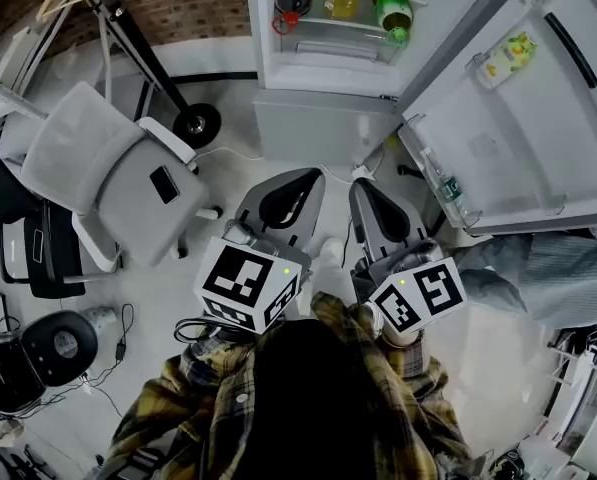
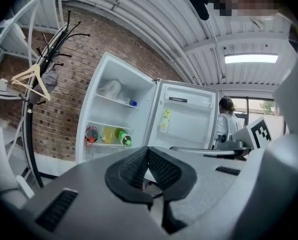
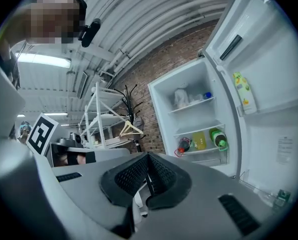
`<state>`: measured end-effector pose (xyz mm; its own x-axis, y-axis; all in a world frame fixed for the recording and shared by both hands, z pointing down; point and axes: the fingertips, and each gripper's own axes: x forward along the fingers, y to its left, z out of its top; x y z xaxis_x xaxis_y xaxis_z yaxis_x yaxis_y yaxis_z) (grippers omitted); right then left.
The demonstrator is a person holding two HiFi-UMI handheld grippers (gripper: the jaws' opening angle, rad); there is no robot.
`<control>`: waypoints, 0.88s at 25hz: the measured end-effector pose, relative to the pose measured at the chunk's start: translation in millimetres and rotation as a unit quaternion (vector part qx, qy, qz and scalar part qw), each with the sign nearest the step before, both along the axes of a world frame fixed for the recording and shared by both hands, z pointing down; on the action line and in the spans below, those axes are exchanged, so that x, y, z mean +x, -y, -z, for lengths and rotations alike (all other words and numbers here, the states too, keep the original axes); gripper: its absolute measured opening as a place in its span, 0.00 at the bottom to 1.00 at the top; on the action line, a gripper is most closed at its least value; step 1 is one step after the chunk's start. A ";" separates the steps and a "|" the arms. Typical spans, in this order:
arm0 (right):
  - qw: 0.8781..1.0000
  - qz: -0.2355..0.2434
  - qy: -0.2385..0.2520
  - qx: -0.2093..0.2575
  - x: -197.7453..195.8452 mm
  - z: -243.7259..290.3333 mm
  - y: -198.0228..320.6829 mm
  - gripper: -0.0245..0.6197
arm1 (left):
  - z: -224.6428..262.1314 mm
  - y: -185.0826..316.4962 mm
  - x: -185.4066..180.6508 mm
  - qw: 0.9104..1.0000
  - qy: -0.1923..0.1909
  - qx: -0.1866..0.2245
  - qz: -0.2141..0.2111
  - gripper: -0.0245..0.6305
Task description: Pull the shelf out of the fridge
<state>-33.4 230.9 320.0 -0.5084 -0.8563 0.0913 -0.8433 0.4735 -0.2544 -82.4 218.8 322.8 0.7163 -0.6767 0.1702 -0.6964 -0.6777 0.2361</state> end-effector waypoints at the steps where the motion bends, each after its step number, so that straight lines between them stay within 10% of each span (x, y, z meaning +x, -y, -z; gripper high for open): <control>1: 1.000 0.001 0.000 -0.003 1.7 -2.3 4.4 0.06 | -2.4 4.1 1.6 1.000 0.000 -0.003 0.000 0.04; 22: 0.999 0.040 -0.004 0.019 99.5 5.5 160.0 0.06 | 3.6 161.5 96.2 0.999 -0.008 0.018 0.046 0.04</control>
